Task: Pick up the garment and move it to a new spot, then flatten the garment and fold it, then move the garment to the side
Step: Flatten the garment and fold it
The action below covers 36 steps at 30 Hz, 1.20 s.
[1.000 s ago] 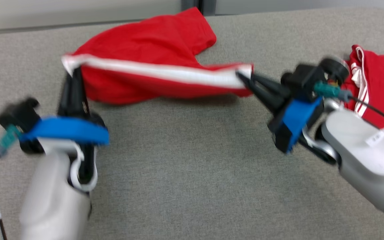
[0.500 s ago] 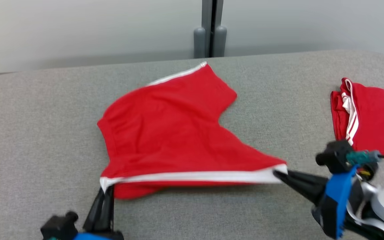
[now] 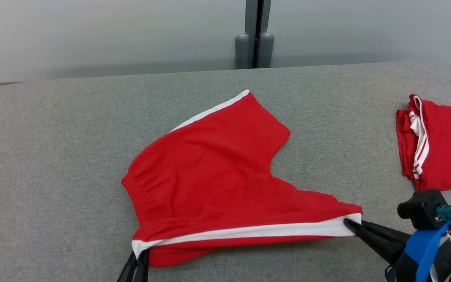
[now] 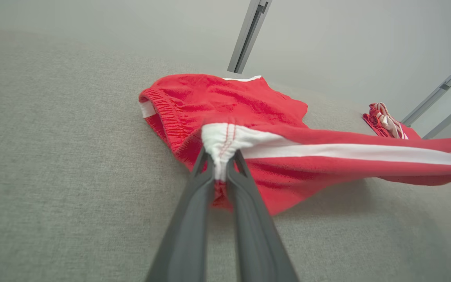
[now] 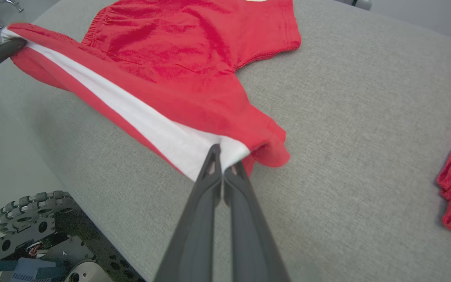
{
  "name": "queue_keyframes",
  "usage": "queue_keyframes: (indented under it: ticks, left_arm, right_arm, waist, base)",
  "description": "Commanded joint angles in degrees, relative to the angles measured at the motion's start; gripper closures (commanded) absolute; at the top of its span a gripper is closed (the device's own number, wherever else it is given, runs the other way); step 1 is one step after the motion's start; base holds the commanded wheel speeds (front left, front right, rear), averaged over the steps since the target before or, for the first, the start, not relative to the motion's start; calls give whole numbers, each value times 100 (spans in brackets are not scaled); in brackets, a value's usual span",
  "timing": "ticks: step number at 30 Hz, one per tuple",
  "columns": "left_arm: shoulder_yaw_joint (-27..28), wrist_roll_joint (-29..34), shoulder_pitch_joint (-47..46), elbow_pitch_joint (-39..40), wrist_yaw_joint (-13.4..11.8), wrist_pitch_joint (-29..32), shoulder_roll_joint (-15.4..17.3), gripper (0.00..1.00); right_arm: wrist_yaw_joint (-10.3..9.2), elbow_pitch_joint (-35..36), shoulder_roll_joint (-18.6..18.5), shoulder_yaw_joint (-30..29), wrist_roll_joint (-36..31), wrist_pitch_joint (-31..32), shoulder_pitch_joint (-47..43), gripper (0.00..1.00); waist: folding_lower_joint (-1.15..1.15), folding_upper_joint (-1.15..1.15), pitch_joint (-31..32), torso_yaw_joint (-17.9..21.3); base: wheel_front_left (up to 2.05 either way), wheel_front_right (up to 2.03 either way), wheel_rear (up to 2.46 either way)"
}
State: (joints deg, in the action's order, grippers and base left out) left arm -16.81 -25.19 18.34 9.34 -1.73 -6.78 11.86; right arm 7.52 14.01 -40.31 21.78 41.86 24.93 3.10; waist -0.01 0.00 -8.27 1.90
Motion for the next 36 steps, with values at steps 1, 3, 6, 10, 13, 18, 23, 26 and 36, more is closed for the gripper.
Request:
queue_keyframes:
  ticks: [1, 3, 6, 10, 13, 18, 23, 26, 36]
  left_arm:
    - [59, -16, -152, 32, -34, 6, 11, 100]
    - [67, -40, -391, -30, -20, 92, -10, 100]
    - [55, -68, -876, -215, 54, 182, -54, 100]
    - [-15, -113, -1620, -626, 156, 265, -213, 100]
    - [-132, -36, -2170, -1022, 179, 346, -336, 100]
    - [-181, 47, -3054, -1774, 70, 304, -571, 100]
    - [-242, -80, -3796, -2567, -41, 214, -779, 100]
    - [-350, -141, -4165, -2966, -76, 100, -836, 100]
    - [-745, -692, -4954, -3876, -113, -212, -891, 99]
  right_arm:
    - [-5, 9, 27, -27, -34, 34, 17, 100]
    - [-4, 31, 208, -88, -258, 135, 279, 100]
    - [-3, -173, 360, 45, -387, 171, 805, 100]
    - [-3, -747, 486, 328, -495, 45, 1810, 100]
    - [-2, -1374, 594, 506, -539, -80, 2580, 100]
    - [-2, -2371, 752, 765, -555, -235, 3711, 100]
    - [-2, -3157, 810, 1073, -501, -336, 4565, 100]
    - [-2, -3558, 835, 1266, -446, -405, 4974, 100]
    - [-2, -4695, 1093, 1783, -334, -773, 5804, 30]
  waist:
    - [1, 0, -26, -24]
    - [1, 0, -77, -92]
    - [1, 0, -190, -240]
    - [1, 0, -417, -474]
    - [1, 0, -630, -682]
    - [1, 0, -1016, -1071]
    - [1, 0, -1372, -1380]
    - [1, 0, -1540, -1527]
    - [1, 0, -1841, -1730]
  base:
    - [0, 0, 0]
    - [0, 0, 0]
    - [0, 0, 0]
    - [0, 0, 0]
    - [0, 0, 0]
    - [0, 0, 0]
    - [0, 0, 0]
    - [0, 0, 0]
    - [0, 0, 0]
